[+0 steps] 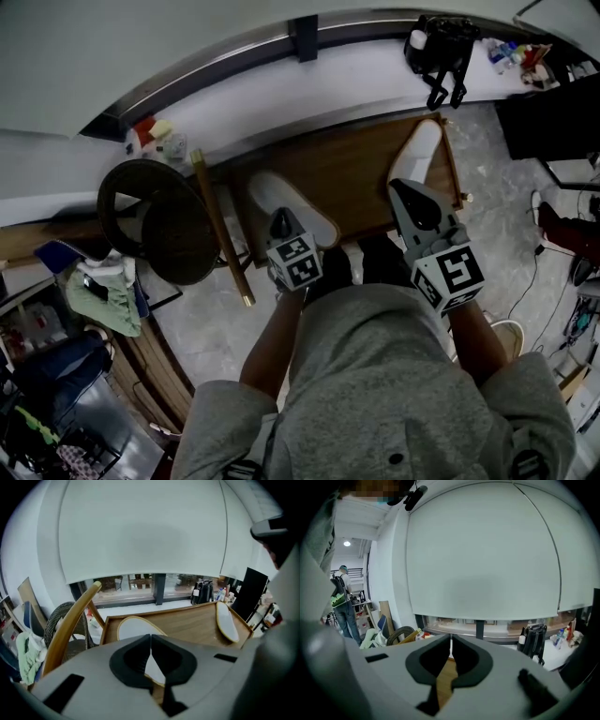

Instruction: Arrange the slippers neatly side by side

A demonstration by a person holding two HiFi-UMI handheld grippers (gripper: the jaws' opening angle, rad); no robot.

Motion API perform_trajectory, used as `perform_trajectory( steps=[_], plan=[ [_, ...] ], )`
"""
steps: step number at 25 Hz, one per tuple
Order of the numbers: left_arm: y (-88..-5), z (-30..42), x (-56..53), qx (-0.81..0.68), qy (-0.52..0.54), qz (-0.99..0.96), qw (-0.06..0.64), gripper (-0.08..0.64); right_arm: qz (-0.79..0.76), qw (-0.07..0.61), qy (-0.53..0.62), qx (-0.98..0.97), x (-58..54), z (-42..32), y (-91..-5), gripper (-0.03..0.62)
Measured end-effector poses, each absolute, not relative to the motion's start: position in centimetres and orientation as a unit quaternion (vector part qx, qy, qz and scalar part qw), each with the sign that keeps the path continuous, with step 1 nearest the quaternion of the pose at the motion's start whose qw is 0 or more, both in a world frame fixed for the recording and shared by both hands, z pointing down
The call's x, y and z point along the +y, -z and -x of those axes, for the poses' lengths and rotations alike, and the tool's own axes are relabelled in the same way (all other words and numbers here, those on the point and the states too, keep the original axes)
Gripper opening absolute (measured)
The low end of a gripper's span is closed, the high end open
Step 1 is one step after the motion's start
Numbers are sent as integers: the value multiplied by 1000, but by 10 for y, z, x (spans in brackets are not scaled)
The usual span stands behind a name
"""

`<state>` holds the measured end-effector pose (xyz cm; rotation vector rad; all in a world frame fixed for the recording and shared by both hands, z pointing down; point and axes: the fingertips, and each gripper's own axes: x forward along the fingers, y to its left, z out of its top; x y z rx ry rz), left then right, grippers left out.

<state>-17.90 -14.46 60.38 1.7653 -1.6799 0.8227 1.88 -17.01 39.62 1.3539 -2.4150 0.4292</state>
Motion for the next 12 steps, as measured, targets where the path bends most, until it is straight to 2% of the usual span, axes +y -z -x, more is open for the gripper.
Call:
perform_trajectory(
  steps=[12],
  plan=[
    [-612, 124, -149, -514, -383, -749, 169, 23, -503, 159, -165, -833, -162, -48, -401, 29]
  ],
)
